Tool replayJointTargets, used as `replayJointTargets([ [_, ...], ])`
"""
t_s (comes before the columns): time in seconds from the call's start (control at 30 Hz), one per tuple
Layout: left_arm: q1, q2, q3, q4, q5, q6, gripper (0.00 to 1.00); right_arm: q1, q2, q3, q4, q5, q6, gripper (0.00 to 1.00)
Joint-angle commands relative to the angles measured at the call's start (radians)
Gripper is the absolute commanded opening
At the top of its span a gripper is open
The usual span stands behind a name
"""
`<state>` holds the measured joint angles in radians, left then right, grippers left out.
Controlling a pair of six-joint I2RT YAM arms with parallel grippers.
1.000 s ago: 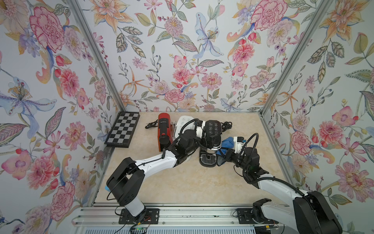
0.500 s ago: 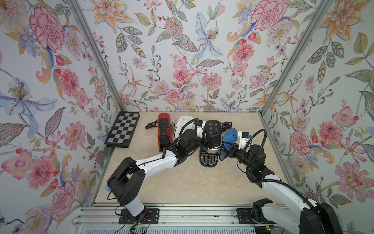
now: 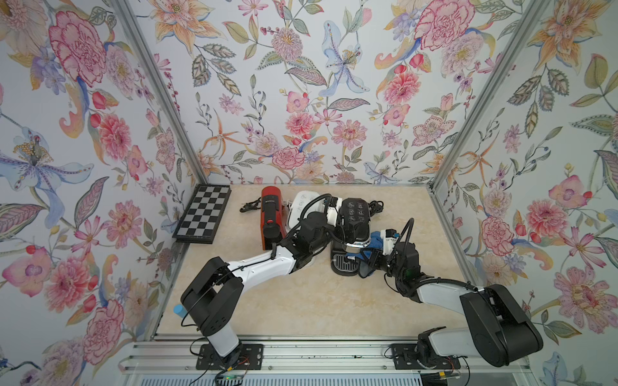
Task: Wipe the surface of a coffee machine
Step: Wipe the dirt from the surface of the coffee machine.
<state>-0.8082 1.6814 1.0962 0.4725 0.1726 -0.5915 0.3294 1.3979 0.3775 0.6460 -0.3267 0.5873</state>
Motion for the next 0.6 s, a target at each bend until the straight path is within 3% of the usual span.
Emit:
replayJointTargets([
  [0.0, -0.032, 0.026, -0.022, -0.088, 0.032, 0.021, 0.99, -0.005, 0.043, 0.017, 0.110, -0.019, 0.022, 0.35],
  [0.13, -0.032, 0.004, -0.060, -0.089, 0.013, 0.022, 0.99, -0.009, 0.001, 0.038, 0.065, -0.004, 0.009, 0.35],
  [0.57, -0.033, -0.011, -0.111, -0.064, 0.005, 0.019, 0.99, -0.033, -0.381, 0.316, -0.426, 0.014, -0.163, 0.35],
])
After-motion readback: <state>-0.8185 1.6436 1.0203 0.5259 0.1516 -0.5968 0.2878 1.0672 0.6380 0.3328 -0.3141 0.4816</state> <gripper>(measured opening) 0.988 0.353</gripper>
